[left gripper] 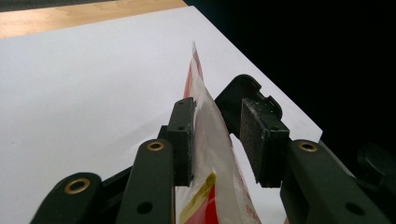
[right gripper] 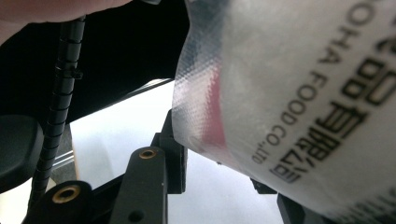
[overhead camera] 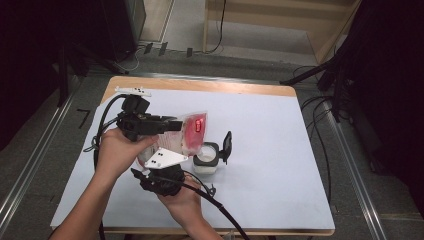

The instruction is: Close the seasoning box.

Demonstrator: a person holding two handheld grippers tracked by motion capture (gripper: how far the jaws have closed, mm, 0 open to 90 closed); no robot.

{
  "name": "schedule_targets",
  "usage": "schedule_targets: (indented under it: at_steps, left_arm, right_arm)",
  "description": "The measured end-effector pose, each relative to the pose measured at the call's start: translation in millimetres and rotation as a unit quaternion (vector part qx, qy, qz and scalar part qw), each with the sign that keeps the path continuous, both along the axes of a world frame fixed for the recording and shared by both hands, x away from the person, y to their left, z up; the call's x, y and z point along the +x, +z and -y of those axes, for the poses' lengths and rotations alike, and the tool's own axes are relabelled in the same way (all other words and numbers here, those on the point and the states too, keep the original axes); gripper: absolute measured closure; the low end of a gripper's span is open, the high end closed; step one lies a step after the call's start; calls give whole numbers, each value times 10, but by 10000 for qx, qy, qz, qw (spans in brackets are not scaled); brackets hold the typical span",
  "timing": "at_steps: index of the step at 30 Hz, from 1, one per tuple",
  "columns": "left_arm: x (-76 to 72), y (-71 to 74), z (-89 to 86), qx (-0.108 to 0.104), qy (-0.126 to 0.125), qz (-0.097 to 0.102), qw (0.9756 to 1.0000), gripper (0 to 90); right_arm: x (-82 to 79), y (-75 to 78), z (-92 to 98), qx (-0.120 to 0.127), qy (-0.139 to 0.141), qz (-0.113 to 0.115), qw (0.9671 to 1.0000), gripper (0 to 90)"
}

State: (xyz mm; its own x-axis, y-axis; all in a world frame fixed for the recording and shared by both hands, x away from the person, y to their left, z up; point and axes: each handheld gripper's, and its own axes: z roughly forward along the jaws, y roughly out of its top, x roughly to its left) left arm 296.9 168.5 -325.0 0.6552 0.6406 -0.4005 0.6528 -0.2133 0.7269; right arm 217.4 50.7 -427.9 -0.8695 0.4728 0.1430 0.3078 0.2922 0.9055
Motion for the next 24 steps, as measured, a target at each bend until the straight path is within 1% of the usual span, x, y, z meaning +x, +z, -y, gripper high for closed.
schedule_targets:
  at_steps: [3,5,6,14,17,18,24]
  left_arm:
    - [0,2,-1,-5,-13,5,10000,658]
    - [1,3,-6,28,-14,-31,10000,657]
    - [3,-2,-6,-4,-25,-32,10000,656]
    - [8,-3,-1,-26,-46,-26,10000,643]
    - [23,-15,-4,-19,-42,-44,10000,642]
    - [24,-20,-3,-46,-24,-70,10000,643]
    - [24,-25,-3,-51,-38,-63,10000,644]
  right_arm:
    - [0,0,-1,3,-1,20,10000,643]
    - [-6,5,-5,18,19,-19,10000,642]
    - [-8,5,-6,15,19,-19,10000,642]
    - [-11,21,3,59,25,-65,10000,642]
    - [-10,21,4,60,19,-104,9999,642]
    - [-10,18,4,60,18,-107,9999,641]
    - [-12,6,2,35,3,-70,10000,641]
